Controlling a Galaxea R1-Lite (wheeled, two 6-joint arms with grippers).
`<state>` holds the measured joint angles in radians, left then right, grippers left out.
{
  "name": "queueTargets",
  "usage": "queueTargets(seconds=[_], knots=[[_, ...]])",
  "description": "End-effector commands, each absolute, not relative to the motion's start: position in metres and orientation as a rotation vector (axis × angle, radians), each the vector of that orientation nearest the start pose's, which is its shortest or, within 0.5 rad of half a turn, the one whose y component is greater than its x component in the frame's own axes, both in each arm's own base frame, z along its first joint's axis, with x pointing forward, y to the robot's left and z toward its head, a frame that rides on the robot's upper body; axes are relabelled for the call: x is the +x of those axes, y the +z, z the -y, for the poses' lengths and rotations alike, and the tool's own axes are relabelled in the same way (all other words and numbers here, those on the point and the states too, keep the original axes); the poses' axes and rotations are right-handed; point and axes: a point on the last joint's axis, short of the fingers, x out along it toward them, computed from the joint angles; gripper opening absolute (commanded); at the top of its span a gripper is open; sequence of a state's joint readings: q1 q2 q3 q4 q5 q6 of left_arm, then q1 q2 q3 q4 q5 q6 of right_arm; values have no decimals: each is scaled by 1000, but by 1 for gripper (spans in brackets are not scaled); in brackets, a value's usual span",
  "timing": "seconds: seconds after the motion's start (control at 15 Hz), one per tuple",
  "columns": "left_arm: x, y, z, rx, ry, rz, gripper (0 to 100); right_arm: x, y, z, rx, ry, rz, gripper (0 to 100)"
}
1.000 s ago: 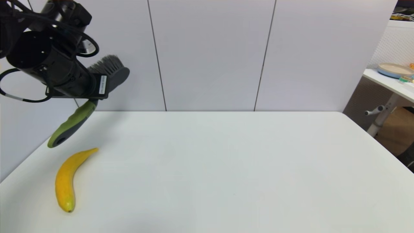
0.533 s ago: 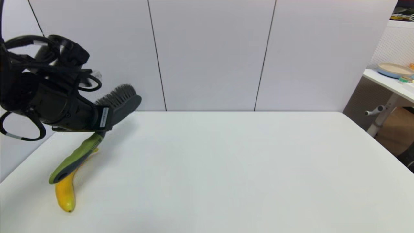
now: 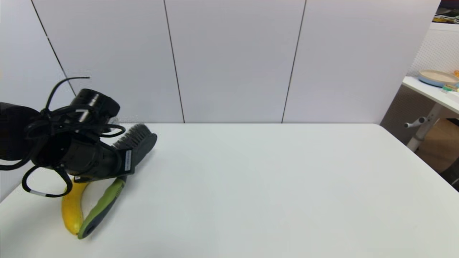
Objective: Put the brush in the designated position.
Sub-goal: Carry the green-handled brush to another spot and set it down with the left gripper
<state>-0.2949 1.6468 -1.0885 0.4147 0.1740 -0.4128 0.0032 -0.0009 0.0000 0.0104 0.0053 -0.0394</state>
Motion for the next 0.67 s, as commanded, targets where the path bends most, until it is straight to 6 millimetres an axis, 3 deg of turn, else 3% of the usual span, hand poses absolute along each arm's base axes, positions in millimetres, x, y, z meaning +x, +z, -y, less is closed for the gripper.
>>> queueTargets(seconds=[0.07, 0.67], knots=[[265, 169, 88, -280, 214, -982, 0, -23, 74, 0, -40, 9, -12, 100], [250, 159, 83, -252, 223, -1028, 0, -23, 74, 0, -40, 9, -12, 100]])
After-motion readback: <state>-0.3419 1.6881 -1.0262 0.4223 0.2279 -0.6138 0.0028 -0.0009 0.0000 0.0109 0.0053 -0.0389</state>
